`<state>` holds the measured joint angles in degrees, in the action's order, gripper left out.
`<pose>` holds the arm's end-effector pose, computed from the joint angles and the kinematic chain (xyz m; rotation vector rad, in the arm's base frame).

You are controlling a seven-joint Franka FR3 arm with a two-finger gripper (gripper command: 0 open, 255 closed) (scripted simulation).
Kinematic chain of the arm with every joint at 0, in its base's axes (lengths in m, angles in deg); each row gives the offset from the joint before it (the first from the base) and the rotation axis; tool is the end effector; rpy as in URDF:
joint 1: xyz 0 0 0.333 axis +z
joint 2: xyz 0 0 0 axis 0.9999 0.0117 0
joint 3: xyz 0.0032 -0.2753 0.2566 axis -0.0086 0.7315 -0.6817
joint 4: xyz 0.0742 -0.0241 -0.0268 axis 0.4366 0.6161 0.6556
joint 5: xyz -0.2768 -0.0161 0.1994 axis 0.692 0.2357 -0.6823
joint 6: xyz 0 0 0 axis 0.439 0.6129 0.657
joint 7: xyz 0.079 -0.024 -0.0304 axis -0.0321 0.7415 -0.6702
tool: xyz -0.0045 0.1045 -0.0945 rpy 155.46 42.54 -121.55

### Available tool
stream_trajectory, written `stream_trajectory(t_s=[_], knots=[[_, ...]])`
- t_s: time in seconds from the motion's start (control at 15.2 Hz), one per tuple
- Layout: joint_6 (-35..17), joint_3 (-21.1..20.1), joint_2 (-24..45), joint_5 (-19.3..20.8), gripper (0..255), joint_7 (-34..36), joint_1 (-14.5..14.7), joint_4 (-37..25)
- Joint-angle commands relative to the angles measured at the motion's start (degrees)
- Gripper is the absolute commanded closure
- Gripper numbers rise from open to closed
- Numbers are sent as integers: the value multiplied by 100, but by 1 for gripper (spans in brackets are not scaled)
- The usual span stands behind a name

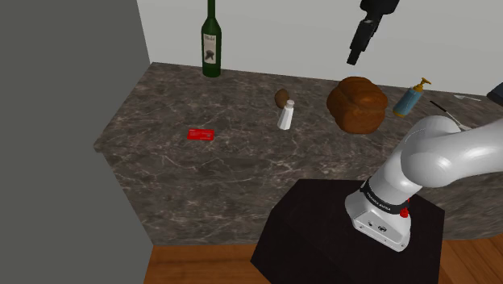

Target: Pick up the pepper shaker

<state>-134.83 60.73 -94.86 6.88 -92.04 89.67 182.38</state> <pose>0.1817 -0.0005 0.6236 2.9755 0.1773 -0.0409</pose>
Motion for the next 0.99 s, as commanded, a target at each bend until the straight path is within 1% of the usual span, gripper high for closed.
stream_trajectory(t_s=[0.0, 0.46, 0.92], knots=[[0, 0, 0, 0, 0, 0, 0, 0], [-1067, 343, 1050, -257, 0, -524, 225, 353], [-2026, 585, 2353, -630, 0, -1148, 485, 384]])
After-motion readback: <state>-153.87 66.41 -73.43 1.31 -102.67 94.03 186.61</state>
